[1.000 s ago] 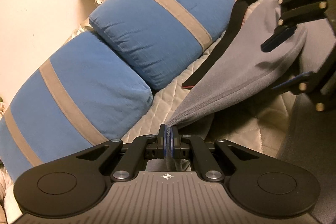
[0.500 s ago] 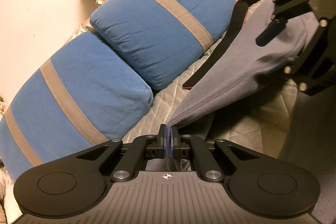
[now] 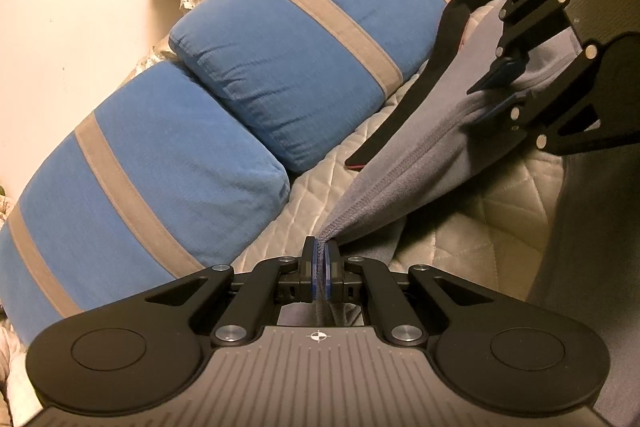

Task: Fold clothes

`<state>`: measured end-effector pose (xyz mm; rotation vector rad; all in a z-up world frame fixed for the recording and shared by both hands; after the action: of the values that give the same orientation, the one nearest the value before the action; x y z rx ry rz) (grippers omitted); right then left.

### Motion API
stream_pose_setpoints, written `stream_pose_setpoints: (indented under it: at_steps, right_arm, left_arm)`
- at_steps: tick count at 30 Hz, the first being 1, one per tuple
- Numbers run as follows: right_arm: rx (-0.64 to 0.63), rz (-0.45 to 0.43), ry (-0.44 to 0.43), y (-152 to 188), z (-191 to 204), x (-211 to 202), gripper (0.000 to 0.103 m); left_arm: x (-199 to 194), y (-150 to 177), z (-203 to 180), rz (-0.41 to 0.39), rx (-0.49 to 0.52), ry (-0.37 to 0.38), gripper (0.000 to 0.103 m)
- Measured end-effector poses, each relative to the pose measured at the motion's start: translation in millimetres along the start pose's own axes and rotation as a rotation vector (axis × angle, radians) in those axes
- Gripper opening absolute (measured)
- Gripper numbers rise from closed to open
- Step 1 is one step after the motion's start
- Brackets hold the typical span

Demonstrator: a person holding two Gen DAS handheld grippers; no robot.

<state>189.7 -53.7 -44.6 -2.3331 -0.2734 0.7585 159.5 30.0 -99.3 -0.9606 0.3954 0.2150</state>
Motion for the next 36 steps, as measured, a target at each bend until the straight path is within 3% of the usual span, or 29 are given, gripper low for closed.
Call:
stream_pose_setpoints:
  at_steps: [5, 7, 9, 17, 19, 21, 24, 30, 36]
  right_arm:
    - [-0.065, -0.008, 0.012, -2.9, 8.1, -4.9, 0.035]
    - [-0.095, -0.010, 0.008, -3.7, 13.3, -6.2, 0.016]
    - [-0.111, -0.012, 0.007, -4.3, 16.1, -6.9, 0.007]
    - [-0.231, -0.030, 0.054, 0.5, 25.5, -18.6, 0.006]
    - [-0.255, -0.028, 0.057, 4.4, 25.6, -22.2, 0.005]
    - [-0.259, -0.027, 0.068, 7.1, 22.9, -25.9, 0.005]
    - [-0.242, -0.024, 0.090, 10.8, 16.1, -31.6, 0.004]
    - [-0.182, -0.025, 0.135, 11.1, 3.7, -35.8, 0.004]
    - [-0.106, -0.039, 0.154, 9.4, -9.1, -42.3, 0.004]
  left_arm:
    - [-0.1, -0.2, 0.6, 0.000, -0.003, -0.001, 0.004]
    - [0.0, 0.4, 0.6, 0.001, -0.001, -0.002, 0.004]
    - [0.3, 0.9, 0.1, 0.001, 0.001, -0.002, 0.004]
    - [0.4, 11.4, -5.3, 0.044, 0.033, 0.055, 0.006]
    - [-1.1, 16.8, -8.6, 0.057, 0.050, 0.082, 0.010]
    - [-3.7, 22.4, -9.0, 0.067, 0.058, 0.106, 0.029]
    - [-6.6, 29.1, -4.8, 0.076, 0.049, 0.118, 0.037]
    - [-2.7, 45.4, 5.1, 0.114, 0.063, 0.040, 0.037]
    - [7.9, 41.6, 6.4, 0.112, 0.057, -0.070, 0.037]
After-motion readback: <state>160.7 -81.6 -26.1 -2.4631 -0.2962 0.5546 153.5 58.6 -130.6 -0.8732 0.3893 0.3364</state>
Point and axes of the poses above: each gripper's, at about its wrist camera, not at the fingertips, and x roughly the way its jaws point, z to its left, y to its underside, the point moved 5 cm from there along x, roughly the way its jaws point, and after that the axes turned 13 degrees about -x, right-handed, at the moved point
